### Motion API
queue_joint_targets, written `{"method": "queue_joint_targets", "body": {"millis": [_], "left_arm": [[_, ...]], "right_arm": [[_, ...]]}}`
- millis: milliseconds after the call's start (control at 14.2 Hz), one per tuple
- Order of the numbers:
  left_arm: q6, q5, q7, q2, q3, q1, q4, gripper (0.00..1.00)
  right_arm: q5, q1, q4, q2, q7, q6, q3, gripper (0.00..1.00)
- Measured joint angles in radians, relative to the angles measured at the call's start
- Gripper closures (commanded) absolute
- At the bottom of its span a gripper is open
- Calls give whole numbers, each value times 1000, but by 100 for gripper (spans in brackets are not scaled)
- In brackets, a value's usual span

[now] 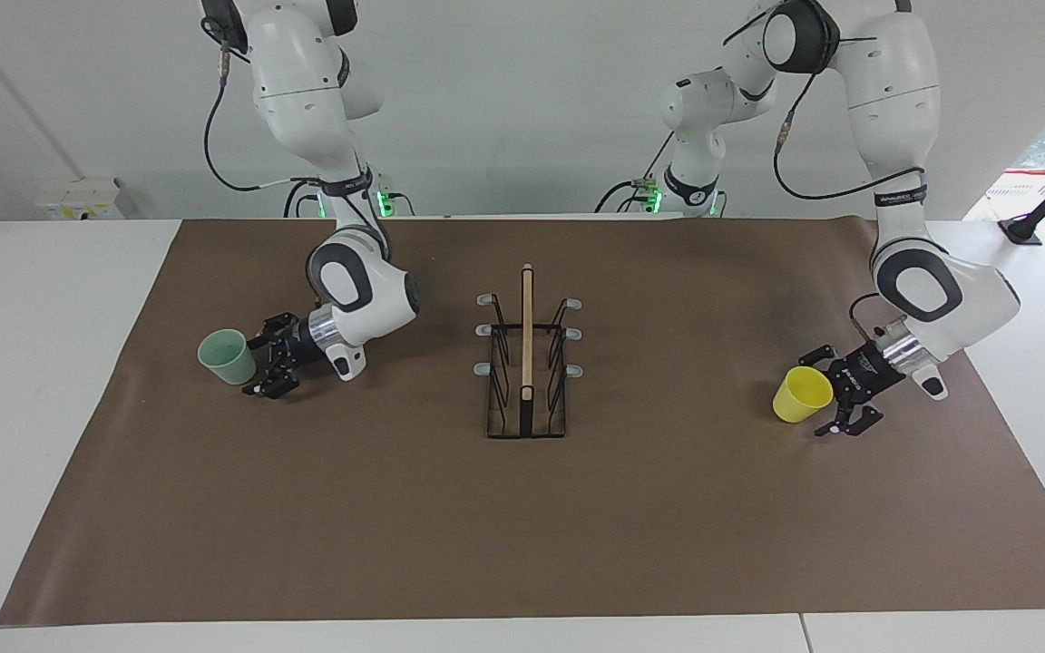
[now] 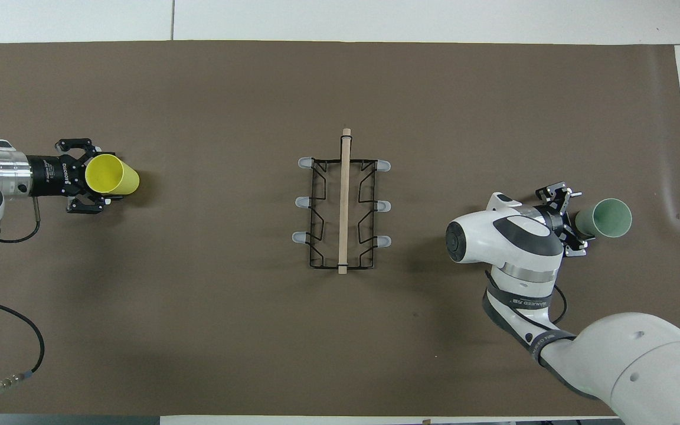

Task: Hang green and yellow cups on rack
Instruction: 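Lift the yellow cup with the left gripper while the right gripper lifts the green cup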

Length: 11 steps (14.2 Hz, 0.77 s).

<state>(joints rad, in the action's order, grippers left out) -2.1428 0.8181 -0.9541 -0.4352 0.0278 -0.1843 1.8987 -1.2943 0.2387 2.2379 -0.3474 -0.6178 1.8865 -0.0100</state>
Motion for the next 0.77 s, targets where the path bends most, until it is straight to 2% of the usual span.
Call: {"method": "queue_joint_targets", "body": {"millis": [211,281,351,421,562,632,773], "left_arm": [[0,0,4,4,-1,22,8,0],[0,0,4,6,-1,31,9,7],[0,0,4,8,-1,38,9,76],[0,0,6,11,-1,42,9,100],[0,0,16,15,-1,51,10,100],[-1,1,21,17,-1,54,10,100],[-1,1,28,24,-1,57,8,100]], "right_arm": [[-23,-19,0,0,1,0,0,0],[-24,-25,0,0,1,0,0,0],[-24,-33,0,0,1,-1,0,0],[-24,-40,0,0,1,-4,0,0],[-24,-56,1,-1,1,-13,-1,0],[-24,-65,1,-1,1,-14,-1,10],[-24,-78,2,-1,3,-19,-1,76]]}}
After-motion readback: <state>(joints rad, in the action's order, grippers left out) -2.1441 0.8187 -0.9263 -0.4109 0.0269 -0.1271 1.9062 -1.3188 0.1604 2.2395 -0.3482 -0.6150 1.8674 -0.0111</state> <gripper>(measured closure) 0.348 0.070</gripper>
